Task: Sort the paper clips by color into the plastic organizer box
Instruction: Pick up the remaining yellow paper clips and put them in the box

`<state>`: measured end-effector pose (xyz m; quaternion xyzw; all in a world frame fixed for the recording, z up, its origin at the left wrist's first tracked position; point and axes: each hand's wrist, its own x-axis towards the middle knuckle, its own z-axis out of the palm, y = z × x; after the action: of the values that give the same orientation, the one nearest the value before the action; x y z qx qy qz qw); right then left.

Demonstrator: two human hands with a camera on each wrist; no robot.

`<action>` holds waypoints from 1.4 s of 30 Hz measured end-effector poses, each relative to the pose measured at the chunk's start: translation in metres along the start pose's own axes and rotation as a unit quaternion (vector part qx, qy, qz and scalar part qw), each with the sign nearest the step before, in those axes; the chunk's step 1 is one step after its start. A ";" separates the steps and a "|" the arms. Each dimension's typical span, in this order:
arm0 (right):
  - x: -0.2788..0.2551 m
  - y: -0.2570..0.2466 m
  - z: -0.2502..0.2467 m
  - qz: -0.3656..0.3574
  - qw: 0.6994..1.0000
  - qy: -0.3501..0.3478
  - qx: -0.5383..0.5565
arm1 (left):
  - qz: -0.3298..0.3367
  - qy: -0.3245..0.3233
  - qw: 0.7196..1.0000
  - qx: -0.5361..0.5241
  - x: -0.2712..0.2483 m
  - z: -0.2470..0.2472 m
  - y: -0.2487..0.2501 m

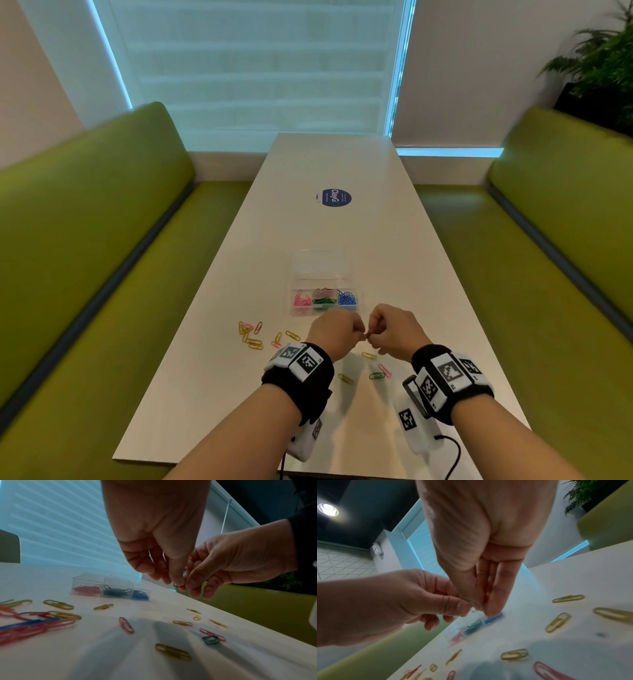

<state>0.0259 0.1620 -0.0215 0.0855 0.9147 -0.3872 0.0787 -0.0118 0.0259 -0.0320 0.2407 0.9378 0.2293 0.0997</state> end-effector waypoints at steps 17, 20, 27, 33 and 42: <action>0.019 0.015 -0.007 0.015 0.996 0.017 -0.091 | -0.135 0.051 0.988 0.052 0.062 -0.045 -0.052; 0.018 0.024 -0.010 0.022 0.995 0.016 -0.098 | -0.141 0.049 0.987 0.052 0.074 -0.042 -0.055; 0.025 0.026 -0.017 0.019 0.994 0.032 -0.104 | -0.138 0.074 0.987 0.043 0.071 -0.038 -0.064; 0.040 -0.004 0.001 -0.020 0.993 0.018 -0.114 | -0.180 0.090 0.979 0.037 0.037 -0.054 -0.099; 0.053 -0.052 0.055 -0.090 0.987 -0.049 -0.128 | -0.269 -0.005 0.958 0.095 -0.010 -0.074 -0.151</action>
<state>-0.0331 0.0920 -0.0340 -0.0269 0.9557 -0.2763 0.0981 -0.0860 -0.1246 -0.0387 -0.0110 0.9849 0.1029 0.1389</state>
